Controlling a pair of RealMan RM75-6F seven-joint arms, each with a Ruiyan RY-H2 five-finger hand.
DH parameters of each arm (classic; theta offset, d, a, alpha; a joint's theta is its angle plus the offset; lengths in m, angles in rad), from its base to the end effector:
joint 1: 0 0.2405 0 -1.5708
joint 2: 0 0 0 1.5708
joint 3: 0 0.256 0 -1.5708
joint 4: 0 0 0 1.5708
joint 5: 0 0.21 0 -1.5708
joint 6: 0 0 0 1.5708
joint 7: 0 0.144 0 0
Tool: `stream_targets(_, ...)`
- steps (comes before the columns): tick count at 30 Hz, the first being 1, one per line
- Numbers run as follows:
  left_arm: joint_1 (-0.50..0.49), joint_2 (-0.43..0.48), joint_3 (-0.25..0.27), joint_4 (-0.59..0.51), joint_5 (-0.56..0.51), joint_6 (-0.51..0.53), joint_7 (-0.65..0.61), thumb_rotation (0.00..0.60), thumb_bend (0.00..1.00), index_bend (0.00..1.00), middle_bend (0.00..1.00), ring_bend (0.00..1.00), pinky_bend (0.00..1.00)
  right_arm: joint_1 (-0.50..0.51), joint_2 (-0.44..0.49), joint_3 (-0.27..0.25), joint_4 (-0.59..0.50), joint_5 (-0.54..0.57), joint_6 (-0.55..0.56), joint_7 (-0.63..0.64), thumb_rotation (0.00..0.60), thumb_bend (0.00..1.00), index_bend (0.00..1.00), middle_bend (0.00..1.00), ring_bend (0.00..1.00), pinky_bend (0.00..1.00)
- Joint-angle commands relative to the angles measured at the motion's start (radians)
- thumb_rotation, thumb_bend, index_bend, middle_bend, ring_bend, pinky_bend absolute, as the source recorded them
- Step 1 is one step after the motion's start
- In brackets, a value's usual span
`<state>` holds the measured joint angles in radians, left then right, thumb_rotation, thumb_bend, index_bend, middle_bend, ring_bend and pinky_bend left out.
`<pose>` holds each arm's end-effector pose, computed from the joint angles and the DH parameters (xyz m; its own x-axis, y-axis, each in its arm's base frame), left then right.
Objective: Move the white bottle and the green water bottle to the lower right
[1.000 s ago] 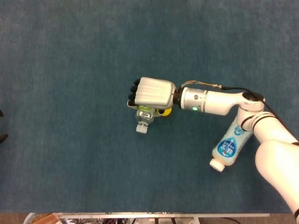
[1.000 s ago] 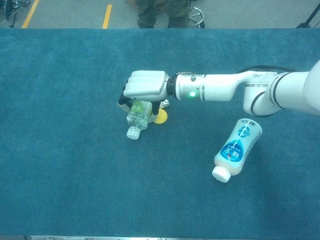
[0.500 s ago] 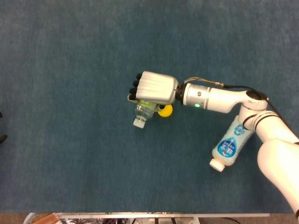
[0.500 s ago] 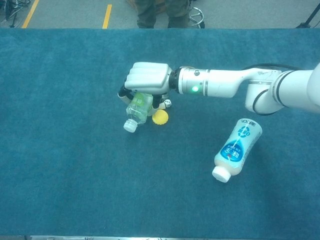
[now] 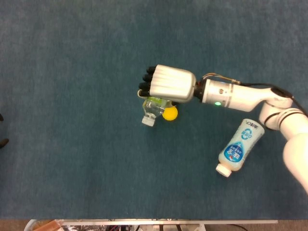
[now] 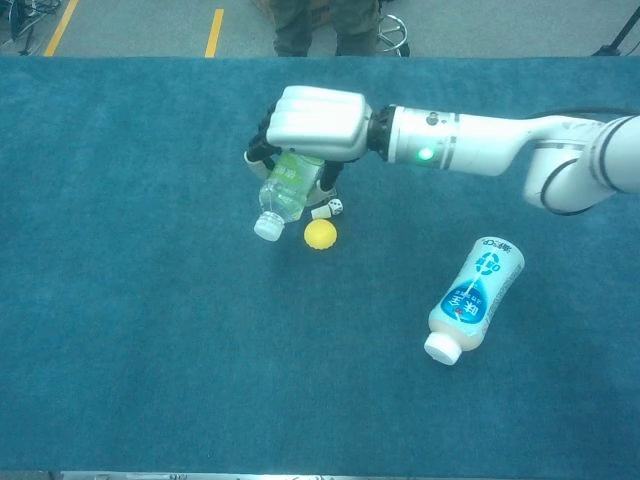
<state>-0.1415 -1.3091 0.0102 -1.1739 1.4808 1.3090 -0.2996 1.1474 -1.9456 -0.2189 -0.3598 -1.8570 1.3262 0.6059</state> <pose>-0.3856 0.1925 0.1175 0.3434 0.1831 0.9212 0.9347 0.0294 -0.3543 -0.0628 -0.3928 -0.0710 0.5818 0.0644 0.8108 -0.1874 -0.9594 0.2107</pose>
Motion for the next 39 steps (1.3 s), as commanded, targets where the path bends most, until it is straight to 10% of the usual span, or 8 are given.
stream_targets(1, -0.003, 0.002, -0.003, -0.016, -0.002, -0.001, 0.017, 0.6, 0.07, 0.46, 0.27, 0.35, 0.48, -0.037, 0.096, 0.005, -0.133, 0.002, 0.059, -0.068, 0.6, 0.05, 0.56, 0.64, 0.51, 0.48)
stream_targets(16, 0.002, 0.001, -0.009, -0.062, -0.02, 0.0, 0.065, 0.6, 0.07, 0.46, 0.27, 0.35, 0.48, -0.141, 0.439, -0.044, -0.793, -0.014, -0.001, -0.399, 0.6, 0.05, 0.56, 0.64, 0.51, 0.48)
stream_targets(39, 0.021, -0.022, -0.006, -0.016, -0.043, -0.015, 0.02, 0.6, 0.07, 0.46, 0.27, 0.35, 0.48, -0.246, 0.441, -0.098, -0.832, -0.062, -0.106, -0.347, 0.6, 0.05, 0.56, 0.64, 0.51, 0.49)
